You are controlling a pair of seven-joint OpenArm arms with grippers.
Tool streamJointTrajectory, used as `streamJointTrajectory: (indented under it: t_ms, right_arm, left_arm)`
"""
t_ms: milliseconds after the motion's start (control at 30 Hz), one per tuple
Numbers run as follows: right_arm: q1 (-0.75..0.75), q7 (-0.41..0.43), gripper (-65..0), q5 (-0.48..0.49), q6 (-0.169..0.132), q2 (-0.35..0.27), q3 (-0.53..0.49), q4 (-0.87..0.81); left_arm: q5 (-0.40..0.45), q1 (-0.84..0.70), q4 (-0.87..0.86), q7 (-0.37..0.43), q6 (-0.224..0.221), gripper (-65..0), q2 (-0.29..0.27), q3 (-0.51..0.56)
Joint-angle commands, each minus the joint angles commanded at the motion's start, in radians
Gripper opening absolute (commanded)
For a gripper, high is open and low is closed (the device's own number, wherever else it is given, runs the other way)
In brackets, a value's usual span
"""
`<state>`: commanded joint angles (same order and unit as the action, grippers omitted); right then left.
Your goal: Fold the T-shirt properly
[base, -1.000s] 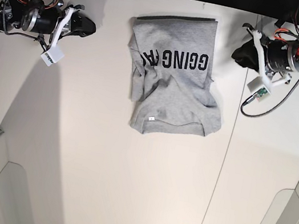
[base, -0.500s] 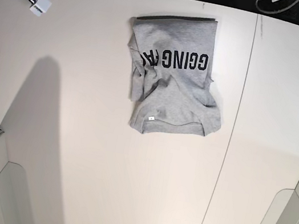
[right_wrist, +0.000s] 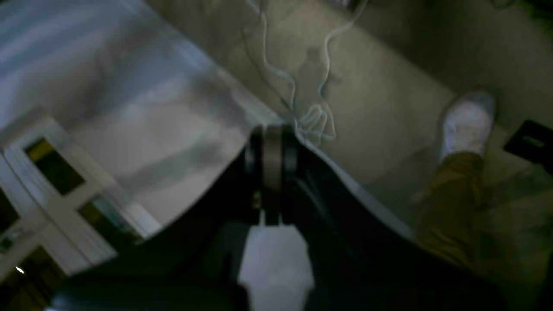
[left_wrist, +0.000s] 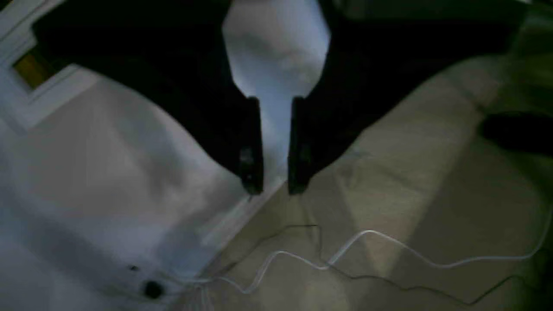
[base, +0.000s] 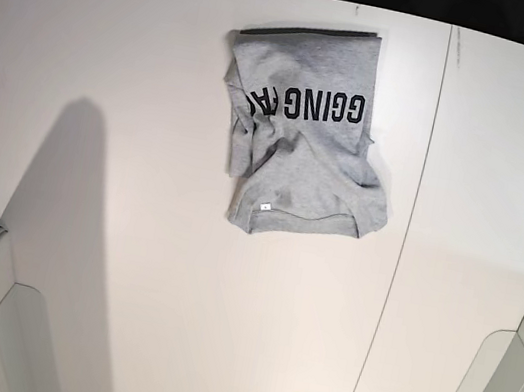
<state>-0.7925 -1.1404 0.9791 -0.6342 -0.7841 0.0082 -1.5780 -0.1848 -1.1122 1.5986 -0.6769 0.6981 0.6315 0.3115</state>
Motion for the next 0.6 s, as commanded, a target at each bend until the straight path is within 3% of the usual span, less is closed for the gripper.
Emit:
streamJointTrajectory:
  t_ms: [100, 233, 300, 367, 467, 533, 600]
  right_arm:
    - [0.0, 0.132, -65.0, -0.131, 0.002, 0.0, -0.113, 0.002]
    - [0.01, 0.404, -65.0, -0.351, 0.002, 0.001, -0.306, 0.04]
    - [0.039, 0.484, -65.0, -0.458, 0.003, 0.006, -0.398, 0.072]
    - [0.088, 0.505, -65.0, -0.527, 0.014, 0.021, -0.478, 0.122]
    - [0.181, 0.505, -65.0, -0.58, 0.021, 0.058, -0.568, 0.245]
    - [0.251, 0.512, -65.0, -0.583, 0.021, 0.096, -0.602, 0.347]
    - [0.315, 0.524, -65.0, -0.583, 0.021, 0.147, -0.619, 0.455]
  left_arm:
    - [0.027, 0.135, -0.18, 0.069, 0.0, -53.9, -0.013, 0.066]
    - [0.016, 0.309, -0.426, 0.111, 0.0, -53.9, -0.095, 0.131]
    - [-0.018, 0.376, -0.532, 0.121, 0.0, -53.9, -0.135, 0.157]
    - [-0.042, 0.433, -0.618, 0.132, 0.0, -53.9, -0.169, 0.182]
    - [-0.043, 0.499, -0.706, 0.212, 0.0, -53.9, -0.208, 0.214]
    - [-0.044, 0.542, -0.739, 0.26, 0.0, -53.9, -0.223, 0.227]
    - [-0.103, 0.585, -0.763, 0.262, 0.0, -53.9, -0.233, 0.227]
